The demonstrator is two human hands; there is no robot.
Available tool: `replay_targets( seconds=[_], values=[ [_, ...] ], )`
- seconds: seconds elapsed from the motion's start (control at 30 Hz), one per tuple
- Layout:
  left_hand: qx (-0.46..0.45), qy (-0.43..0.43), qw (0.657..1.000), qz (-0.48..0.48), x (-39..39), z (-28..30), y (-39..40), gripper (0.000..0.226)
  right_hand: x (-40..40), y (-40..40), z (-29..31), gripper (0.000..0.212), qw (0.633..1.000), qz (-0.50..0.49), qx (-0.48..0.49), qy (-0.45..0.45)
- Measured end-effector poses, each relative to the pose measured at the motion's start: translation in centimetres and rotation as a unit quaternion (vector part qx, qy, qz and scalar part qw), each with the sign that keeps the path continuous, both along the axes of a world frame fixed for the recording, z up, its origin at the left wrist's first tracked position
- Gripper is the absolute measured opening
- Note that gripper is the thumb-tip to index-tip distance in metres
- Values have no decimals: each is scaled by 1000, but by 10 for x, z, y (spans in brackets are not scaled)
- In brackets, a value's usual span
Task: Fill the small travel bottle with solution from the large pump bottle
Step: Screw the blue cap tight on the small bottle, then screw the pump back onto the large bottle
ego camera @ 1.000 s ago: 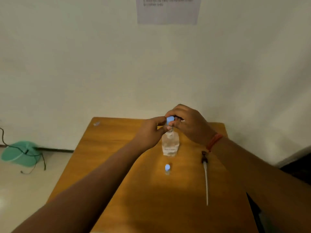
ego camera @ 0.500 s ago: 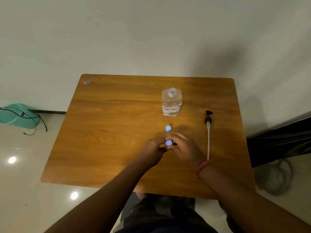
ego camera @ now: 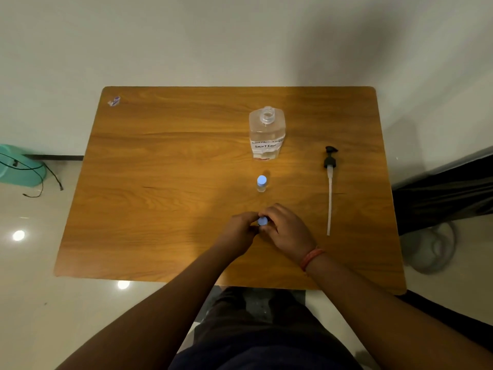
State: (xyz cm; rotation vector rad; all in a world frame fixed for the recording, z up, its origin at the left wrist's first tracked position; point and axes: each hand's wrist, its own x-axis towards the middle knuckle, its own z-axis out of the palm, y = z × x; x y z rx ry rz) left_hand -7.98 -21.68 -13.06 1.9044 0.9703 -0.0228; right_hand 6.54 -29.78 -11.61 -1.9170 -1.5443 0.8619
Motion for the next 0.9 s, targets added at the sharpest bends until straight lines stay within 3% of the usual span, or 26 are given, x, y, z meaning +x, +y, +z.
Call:
replay_targets(
  seconds=[0.3,0.4,0.57,0.73,0.9],
  values=[
    [-7,12,999,-30,-7,-2,9,53,12,-4,0,40,999,-2,-44,10],
    [12,46,998,-30,-17,0,19,55,30,-7,2,42,997,-65,-31,-3],
    [34,65,996,59,-24,5,48,46,81,-5,2,32,978,-202,-22,-42],
    [37,8,989,144,1,23,83,51,139,19,-10,30,947,-302,-90,-68],
    [19,-63,983,171,38,45,116,70,178,49,-22,41,933,-309,-159,-94]
  ],
)
